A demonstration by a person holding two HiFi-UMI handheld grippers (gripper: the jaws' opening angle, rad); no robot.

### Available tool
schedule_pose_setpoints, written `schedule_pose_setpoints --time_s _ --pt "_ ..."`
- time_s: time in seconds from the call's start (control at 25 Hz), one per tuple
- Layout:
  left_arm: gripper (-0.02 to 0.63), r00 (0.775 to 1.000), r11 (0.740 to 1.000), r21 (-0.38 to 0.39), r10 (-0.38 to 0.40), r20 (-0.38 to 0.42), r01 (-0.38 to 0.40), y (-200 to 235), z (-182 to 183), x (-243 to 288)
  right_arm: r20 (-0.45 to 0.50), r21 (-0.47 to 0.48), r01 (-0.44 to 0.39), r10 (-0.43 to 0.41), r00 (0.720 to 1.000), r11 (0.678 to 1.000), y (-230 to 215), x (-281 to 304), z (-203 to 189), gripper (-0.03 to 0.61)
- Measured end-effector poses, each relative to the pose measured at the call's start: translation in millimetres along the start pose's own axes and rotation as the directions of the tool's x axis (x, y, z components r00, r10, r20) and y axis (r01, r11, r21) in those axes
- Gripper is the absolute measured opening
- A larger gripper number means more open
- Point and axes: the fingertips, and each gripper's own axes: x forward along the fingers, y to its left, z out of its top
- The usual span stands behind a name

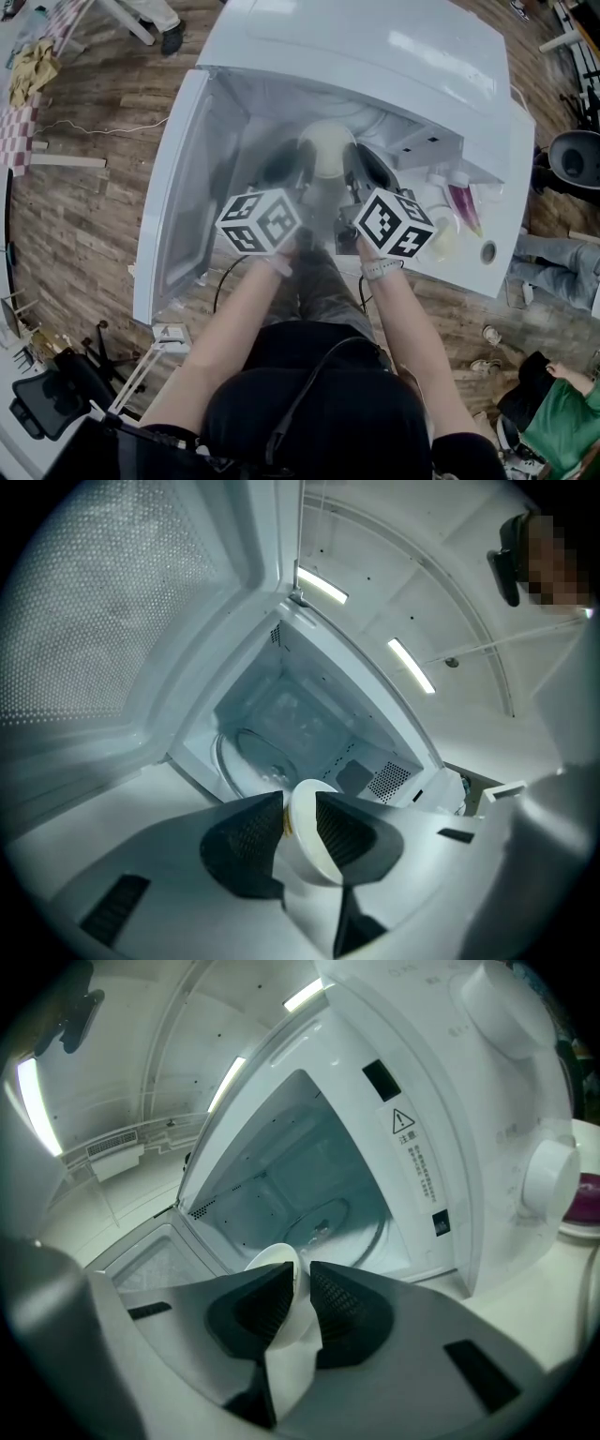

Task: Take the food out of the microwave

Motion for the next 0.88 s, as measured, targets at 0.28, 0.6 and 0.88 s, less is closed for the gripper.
schedule_pose_setpoints --time_s 0.28,0.6,0.88 --pt "0.114 1.000 1.000 -0.004 0.004 0.003 -0.004 -5.0 -7.5 -7.6 -0.005 0.004 -0.006 0.006 1.000 1.000 -1.6 -10.1 -3.7 0.072" --pt "0.115 1.000 1.000 -0.004 -0.004 -0.029 0.004 -9.8 -23.9 -17.5 -0.004 0.017 0.012 -0.011 1.000 1.000 -6.1 -25.6 -13.3 0.072" --pt "0.114 0.997 0.999 -0.011 -0.032 -0.070 0.031 -12.3 -36.2 -22.5 0.000 0.052 0.053 -0.053 0.999 0.997 -11.6 -41.4 -27.2 0.072"
